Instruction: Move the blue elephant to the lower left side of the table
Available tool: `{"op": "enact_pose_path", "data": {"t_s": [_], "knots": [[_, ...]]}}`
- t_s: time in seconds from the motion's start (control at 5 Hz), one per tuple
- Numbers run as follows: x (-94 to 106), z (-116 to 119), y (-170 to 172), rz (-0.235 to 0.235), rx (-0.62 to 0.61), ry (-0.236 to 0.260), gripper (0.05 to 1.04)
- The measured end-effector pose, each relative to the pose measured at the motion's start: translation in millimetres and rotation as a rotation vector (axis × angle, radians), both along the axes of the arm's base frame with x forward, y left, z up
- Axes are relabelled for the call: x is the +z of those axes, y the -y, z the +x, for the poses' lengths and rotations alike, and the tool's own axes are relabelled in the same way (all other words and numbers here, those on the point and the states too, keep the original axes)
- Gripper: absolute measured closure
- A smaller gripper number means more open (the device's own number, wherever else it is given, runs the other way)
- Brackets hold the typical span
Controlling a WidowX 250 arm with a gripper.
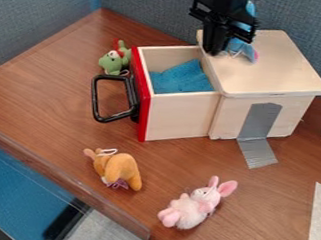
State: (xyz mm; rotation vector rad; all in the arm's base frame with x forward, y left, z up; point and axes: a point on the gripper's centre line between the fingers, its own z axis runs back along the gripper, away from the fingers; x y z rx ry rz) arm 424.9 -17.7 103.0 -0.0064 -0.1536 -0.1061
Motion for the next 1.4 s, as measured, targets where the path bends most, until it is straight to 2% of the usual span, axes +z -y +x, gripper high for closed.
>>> {"op": "enact_pose_path", "data": {"t_s": [0.4, 0.6, 0.8, 1.0, 1.2, 1.4], "knots": [[26.2, -15.8, -8.5, -0.029, 0.004, 0.031, 0.994], [33.7, -15.1, -10.7, -0.056, 0.022, 0.042, 0.994], [35.7, -18.0, -21.9, -0.043, 0.058, 0.033, 0.994], [37.9, -45.0, -49.8, -0.023, 0.129, 0.026, 0.994], [28.3, -72.4, -86.8, -0.021, 0.224, 0.012, 0.994], [1.2, -108.8, -134.2, -0.01, 0.338, -0.065, 0.994]]}}
